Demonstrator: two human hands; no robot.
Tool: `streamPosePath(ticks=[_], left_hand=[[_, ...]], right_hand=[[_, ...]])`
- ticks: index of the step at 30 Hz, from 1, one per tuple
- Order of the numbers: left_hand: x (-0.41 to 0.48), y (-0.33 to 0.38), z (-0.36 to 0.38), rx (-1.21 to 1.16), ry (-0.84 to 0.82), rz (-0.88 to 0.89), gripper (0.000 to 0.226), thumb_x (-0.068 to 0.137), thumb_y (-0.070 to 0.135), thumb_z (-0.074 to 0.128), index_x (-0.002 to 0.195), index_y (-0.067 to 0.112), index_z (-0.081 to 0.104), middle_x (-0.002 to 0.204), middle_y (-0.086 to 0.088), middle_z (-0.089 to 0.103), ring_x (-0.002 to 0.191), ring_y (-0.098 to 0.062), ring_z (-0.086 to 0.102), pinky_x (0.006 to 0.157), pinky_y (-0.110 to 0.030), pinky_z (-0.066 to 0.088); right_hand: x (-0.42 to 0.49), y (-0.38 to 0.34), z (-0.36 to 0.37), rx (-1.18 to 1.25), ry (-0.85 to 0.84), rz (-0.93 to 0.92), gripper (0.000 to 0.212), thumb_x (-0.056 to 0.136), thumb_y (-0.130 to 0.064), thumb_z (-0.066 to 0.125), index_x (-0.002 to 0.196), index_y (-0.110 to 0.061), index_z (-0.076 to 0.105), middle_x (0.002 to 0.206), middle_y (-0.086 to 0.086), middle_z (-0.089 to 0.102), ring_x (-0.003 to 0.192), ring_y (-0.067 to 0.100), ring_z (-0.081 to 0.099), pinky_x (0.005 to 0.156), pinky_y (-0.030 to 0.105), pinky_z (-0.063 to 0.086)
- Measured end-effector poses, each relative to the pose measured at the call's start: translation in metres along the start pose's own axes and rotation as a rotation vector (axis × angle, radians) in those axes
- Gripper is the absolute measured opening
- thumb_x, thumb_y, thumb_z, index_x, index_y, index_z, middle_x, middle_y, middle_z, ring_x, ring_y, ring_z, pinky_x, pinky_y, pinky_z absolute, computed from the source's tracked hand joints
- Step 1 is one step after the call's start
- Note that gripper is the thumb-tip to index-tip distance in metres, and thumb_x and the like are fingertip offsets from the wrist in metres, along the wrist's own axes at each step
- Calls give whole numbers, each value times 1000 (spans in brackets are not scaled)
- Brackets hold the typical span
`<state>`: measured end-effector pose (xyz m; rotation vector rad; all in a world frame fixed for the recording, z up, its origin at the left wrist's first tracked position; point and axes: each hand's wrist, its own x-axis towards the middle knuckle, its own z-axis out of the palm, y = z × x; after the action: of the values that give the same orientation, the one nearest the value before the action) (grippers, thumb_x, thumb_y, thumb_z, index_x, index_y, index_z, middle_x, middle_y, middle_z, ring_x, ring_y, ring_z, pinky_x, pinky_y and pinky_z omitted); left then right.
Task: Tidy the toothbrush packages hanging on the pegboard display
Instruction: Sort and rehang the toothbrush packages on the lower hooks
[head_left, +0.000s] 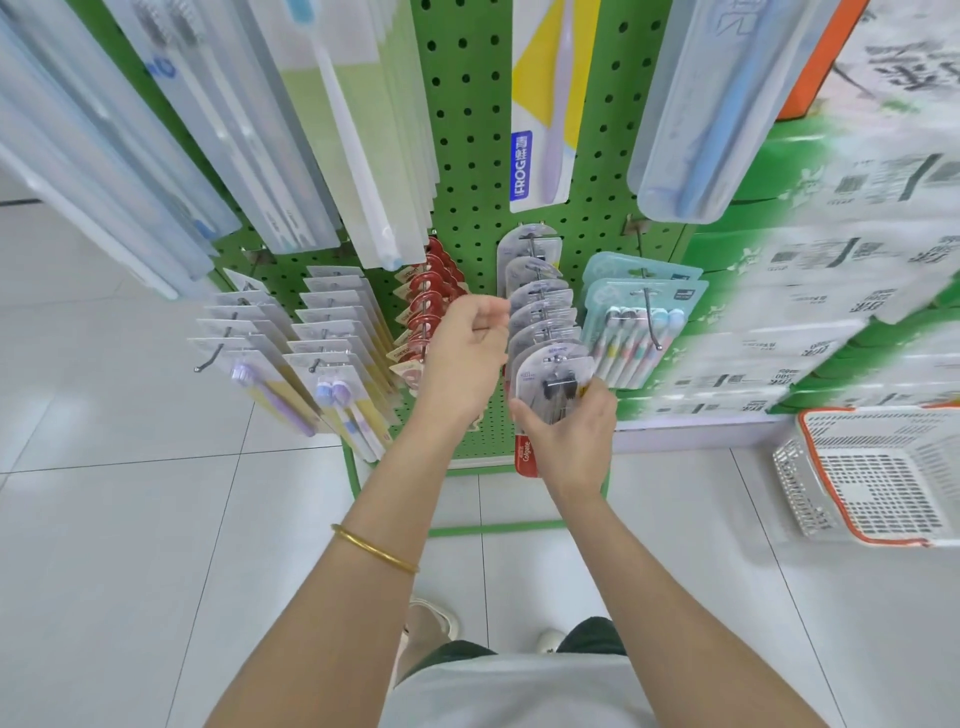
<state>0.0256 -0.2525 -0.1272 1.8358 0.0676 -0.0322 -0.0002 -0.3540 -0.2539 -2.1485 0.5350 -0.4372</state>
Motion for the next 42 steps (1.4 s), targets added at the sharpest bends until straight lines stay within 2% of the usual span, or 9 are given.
streamPosePath(ticks=[6, 15, 20, 23, 26, 29, 31, 34, 42], left_hand=[[8, 3, 4, 31, -35, -17, 22, 96, 3, 46, 111, 16, 55, 106, 7, 57, 107, -17, 57, 100, -39, 47], [21, -1, 8, 90, -40, -2, 27, 94, -2, 45, 114, 13, 56, 113, 2, 57, 108, -13, 55, 100, -38, 47], [40, 0, 10, 254, -42, 44, 31, 95, -1, 42, 122, 9, 56, 117, -2, 56, 107, -14, 55, 100, -30, 44], [65, 3, 14, 440, -73, 159, 32, 90, -6, 38, 100, 13, 61, 102, -7, 58, 91, -19, 55, 89, -32, 45], [91, 6, 20, 643, -49, 176, 39, 91, -7, 38, 124, 5, 55, 128, -13, 50, 120, -24, 47, 100, -30, 36], [112, 8, 25, 773, -54, 217, 41, 89, -9, 39, 126, 2, 50, 135, -14, 45, 126, -28, 41, 102, -33, 35], [123, 7, 27, 855, -83, 246, 38, 87, -12, 40, 120, 0, 53, 130, -16, 48, 120, -30, 45, 96, -36, 41], [132, 3, 30, 948, -73, 280, 25, 87, -7, 44, 107, 2, 55, 116, -14, 51, 106, -29, 50, 75, -34, 43], [136, 3, 31, 805, -100, 251, 44, 86, -11, 42, 127, 5, 49, 133, -15, 39, 114, -29, 48, 88, -32, 41]], right_hand=[[4, 5, 7, -7, -10, 6, 90, 62, -55, 81, 122, 3, 45, 106, 14, 50, 99, 30, 47, 83, 41, 43], [20, -5, 22, 30, 13, 23, 89, 62, -43, 85, 122, 8, 43, 110, 19, 50, 103, 35, 47, 87, 44, 45], [30, -9, 24, 77, -17, 42, 85, 62, -39, 86, 121, 6, 44, 111, 16, 48, 104, 32, 46, 88, 44, 44], [29, -8, 24, 86, -42, 38, 87, 62, -37, 87, 123, 6, 43, 115, 17, 48, 107, 32, 45, 89, 44, 44], [27, -6, 20, 107, -74, 48, 90, 60, -36, 88, 126, 4, 43, 119, 17, 48, 113, 31, 45, 93, 43, 42], [24, -5, 14, 104, -109, 39, 94, 60, -36, 88, 131, 2, 40, 123, 16, 47, 117, 31, 43, 97, 41, 40], [23, -5, 9, 89, -142, 19, 95, 63, -33, 87, 135, 1, 36, 129, 15, 45, 121, 29, 40, 101, 40, 38], [23, -7, 2, 78, -187, -3, 103, 67, -32, 84, 145, 0, 24, 140, 15, 39, 132, 29, 33, 108, 37, 32], [27, -14, -6, 96, -191, 18, 108, 72, -32, 81, 150, -3, 13, 149, 15, 29, 140, 25, 24, 112, 32, 25]])
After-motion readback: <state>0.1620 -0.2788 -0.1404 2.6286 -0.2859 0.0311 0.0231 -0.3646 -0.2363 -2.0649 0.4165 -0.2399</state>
